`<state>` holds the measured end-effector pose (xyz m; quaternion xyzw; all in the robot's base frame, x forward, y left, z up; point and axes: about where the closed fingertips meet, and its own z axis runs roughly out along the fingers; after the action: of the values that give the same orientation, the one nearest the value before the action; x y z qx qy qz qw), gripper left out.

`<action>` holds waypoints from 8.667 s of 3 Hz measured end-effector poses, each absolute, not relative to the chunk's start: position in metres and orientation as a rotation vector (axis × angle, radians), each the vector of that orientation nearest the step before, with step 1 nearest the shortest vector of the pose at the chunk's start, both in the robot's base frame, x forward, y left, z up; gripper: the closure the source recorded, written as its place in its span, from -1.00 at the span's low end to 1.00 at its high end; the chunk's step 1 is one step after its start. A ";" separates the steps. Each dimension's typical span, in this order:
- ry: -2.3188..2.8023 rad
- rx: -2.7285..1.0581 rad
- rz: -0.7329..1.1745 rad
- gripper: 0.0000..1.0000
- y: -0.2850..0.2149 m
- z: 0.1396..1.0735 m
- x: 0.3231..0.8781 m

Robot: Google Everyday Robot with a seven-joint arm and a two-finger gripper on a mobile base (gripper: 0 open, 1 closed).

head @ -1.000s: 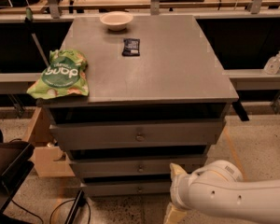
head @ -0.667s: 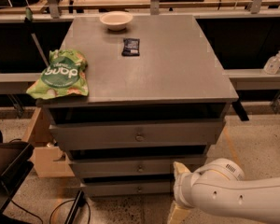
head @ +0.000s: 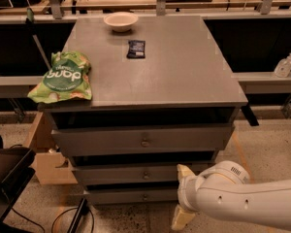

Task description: Open middle drawer

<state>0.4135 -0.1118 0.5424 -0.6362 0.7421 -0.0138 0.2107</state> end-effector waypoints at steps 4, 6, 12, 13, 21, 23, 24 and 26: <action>2.022 -1.958 -0.235 -1.00 -0.144 0.489 0.475; 1.992 -1.915 -0.299 -1.00 -0.156 0.429 0.531; 1.990 -1.929 -0.262 0.74 -0.147 0.415 0.529; 1.990 -1.929 -0.262 1.00 -0.147 0.416 0.529; 1.990 -1.929 -0.261 0.19 -0.147 0.416 0.528; 1.990 -1.930 -0.261 -0.74 -0.147 0.416 0.528; 1.990 -1.931 -0.259 -1.00 -0.147 0.415 0.528; 1.999 -1.948 -0.278 -1.00 -0.145 0.412 0.536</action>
Offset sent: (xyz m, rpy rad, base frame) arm 0.0707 0.0035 -0.0776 -0.1929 -0.0829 0.1031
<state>0.5355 -0.1454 0.4122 -0.6847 0.7026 -0.0978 0.1672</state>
